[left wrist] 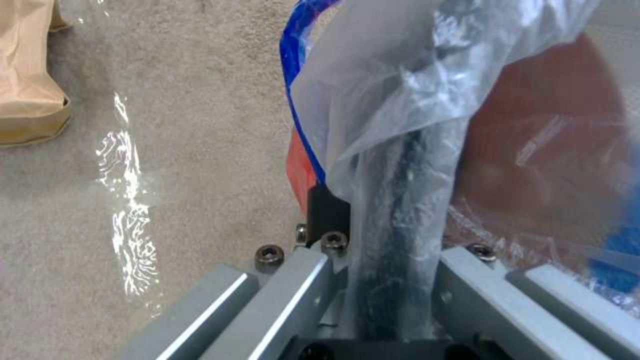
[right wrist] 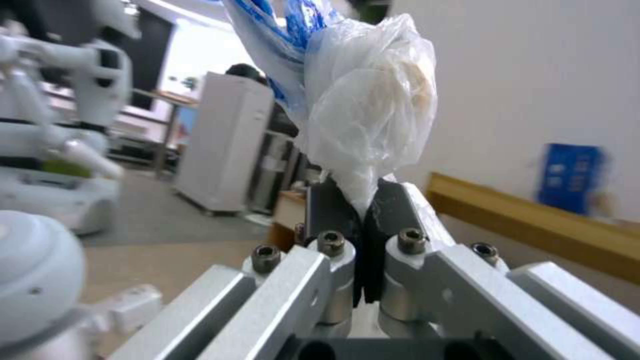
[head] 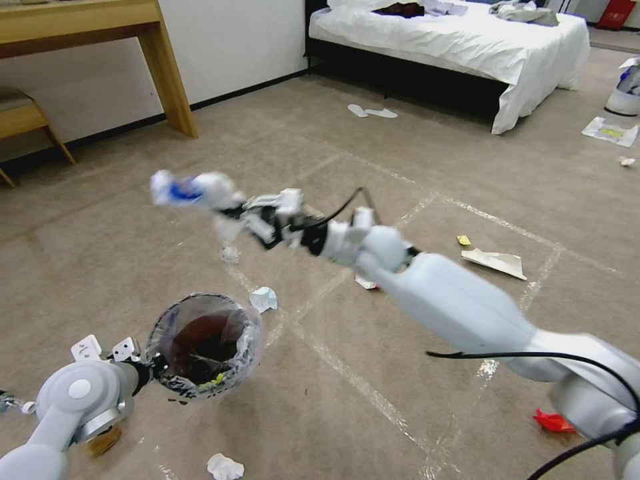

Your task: Pick up the trash bin and place the garbage on the floor into it.

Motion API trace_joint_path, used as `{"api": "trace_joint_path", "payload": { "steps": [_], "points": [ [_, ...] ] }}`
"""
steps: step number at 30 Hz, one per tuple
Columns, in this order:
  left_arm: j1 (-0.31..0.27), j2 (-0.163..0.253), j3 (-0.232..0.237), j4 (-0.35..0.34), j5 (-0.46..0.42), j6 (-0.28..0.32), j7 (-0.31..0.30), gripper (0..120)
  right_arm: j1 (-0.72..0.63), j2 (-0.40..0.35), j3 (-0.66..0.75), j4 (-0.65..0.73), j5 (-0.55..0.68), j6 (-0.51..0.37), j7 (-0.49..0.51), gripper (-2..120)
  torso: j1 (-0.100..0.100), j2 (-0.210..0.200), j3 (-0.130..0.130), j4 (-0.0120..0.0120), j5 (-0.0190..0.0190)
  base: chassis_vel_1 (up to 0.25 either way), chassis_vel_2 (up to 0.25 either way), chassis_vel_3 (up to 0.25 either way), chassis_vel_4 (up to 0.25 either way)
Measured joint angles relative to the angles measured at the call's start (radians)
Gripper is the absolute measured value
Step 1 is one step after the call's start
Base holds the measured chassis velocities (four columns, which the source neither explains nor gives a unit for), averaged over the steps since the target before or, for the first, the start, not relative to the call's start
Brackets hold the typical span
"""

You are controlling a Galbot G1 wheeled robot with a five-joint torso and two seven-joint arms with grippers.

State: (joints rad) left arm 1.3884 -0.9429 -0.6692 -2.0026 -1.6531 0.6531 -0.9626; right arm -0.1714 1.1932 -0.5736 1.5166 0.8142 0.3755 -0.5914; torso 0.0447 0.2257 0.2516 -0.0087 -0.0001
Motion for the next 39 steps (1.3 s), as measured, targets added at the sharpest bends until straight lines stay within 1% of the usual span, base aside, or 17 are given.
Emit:
{"api": "trace_joint_path", "payload": {
  "steps": [2,7,11,25,27,39],
  "points": [
    [0.009,-0.009,-0.005,-0.011,0.001,0.0,-0.003,0,0.0,0.043,-0.038,-0.027,-0.009,0.0,-0.008,0,0.0,0.0,0.0,0.0,0.0,0.0,0.0,0.0,0.0],
    [0.015,-0.013,-0.009,-0.015,0.003,-0.001,-0.005,0,-0.005,0.077,-0.076,-0.066,-0.027,0.005,-0.02,0,0.0,0.0,0.0,-0.0004,0.0,0.0,0.0,0.0,0.0],
    [0.017,-0.008,-0.01,-0.02,0.003,-0.002,-0.006,0,-0.02,0.108,-0.103,-0.112,-0.047,0.014,-0.035,0,0.0,0.0,0.0,-0.0003,0.0001,0.0,0.0,0.0,0.0],
    [0.016,-0.01,-0.011,-0.027,0.002,-0.003,-0.006,0,-0.071,0.153,-0.115,-0.211,-0.084,0.026,-0.043,0,0.0,0.0,0.0,-0.0002,0.0002,0.0,0.0,0.0,0.0],
    [0.017,-0.007,-0.013,-0.035,0.0,-0.003,-0.006,0,-0.081,0.164,-0.119,-0.241,-0.095,0.031,-0.047,0,0.0,0.0,0.0,-0.0002,0.0003,0.0,0.0,0.0,0.0],
    [0.022,-0.005,-0.022,-0.045,-0.007,-0.007,-0.01,0,-0.112,0.181,-0.129,-0.292,-0.114,0.04,-0.047,0,0.0,0.0,0.0,-0.0002,0.0003,0.0,0.0,0.0,0.0]
  ]
}}
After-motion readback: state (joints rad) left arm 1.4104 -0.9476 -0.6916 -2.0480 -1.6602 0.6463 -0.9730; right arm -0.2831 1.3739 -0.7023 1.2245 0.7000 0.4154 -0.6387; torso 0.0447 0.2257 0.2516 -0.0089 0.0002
